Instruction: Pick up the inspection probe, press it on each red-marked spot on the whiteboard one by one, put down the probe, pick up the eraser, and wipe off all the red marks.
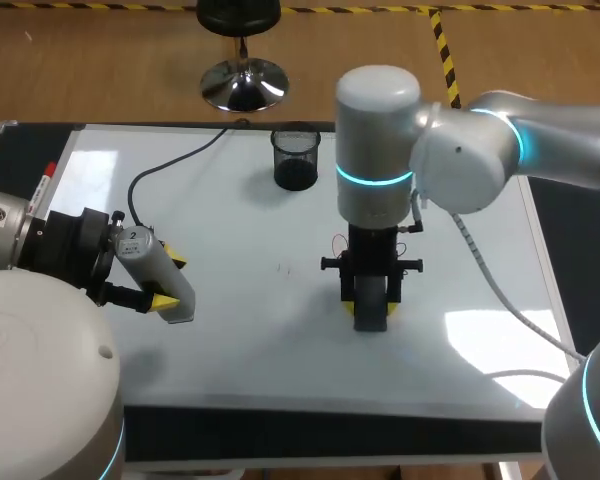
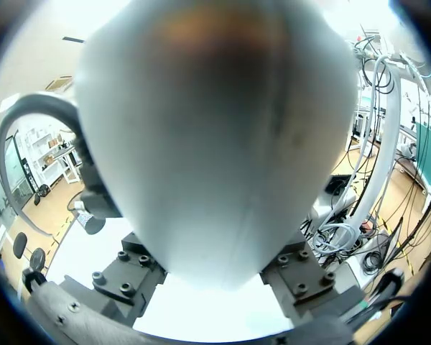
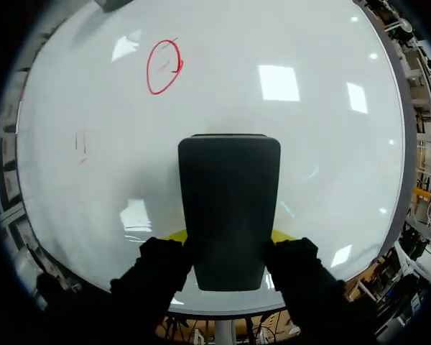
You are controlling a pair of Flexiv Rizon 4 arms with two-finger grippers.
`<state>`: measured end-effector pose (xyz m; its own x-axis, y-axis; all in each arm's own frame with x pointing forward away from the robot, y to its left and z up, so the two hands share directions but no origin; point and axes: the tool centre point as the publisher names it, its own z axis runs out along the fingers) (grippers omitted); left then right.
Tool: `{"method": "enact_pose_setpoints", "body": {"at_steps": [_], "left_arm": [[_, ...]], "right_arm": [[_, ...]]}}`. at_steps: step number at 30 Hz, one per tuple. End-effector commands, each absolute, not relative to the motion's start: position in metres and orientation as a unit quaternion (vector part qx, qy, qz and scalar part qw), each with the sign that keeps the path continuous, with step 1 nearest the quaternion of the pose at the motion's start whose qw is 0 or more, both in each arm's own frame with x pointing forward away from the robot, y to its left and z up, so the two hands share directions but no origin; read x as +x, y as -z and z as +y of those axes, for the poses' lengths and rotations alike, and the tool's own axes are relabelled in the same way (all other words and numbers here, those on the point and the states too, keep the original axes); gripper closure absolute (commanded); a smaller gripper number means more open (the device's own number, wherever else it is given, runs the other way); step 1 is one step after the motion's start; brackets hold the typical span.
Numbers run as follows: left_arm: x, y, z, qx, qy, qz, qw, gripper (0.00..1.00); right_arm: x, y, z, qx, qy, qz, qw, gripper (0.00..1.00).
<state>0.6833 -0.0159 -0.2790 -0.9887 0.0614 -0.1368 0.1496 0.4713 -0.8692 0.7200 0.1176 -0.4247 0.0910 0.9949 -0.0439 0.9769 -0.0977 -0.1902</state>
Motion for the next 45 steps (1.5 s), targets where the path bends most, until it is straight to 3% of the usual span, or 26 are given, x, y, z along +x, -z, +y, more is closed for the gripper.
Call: {"method": "enact_pose_setpoints", "body": {"at_steps": [1,29,45], "left_arm": [[0.682,0.278,-0.016,0.062,0.511,0.856,0.046,1.0],[0.682,0.278,-0.016,0.062,0.511,0.856,0.046,1.0],[0.682,0.278,-0.016,0.062,0.511,0.856,0.046,1.0]], "right_arm": [[0.711,0.416,0.098,-0.722,-0.029,-0.686,0.086,1.0],[0.724,0.342,0.071,-0.671,0.049,-0.738,0.053,1.0],[0.724,0.342,0.071,-0.671,0.049,-0.738,0.053,1.0]]}}
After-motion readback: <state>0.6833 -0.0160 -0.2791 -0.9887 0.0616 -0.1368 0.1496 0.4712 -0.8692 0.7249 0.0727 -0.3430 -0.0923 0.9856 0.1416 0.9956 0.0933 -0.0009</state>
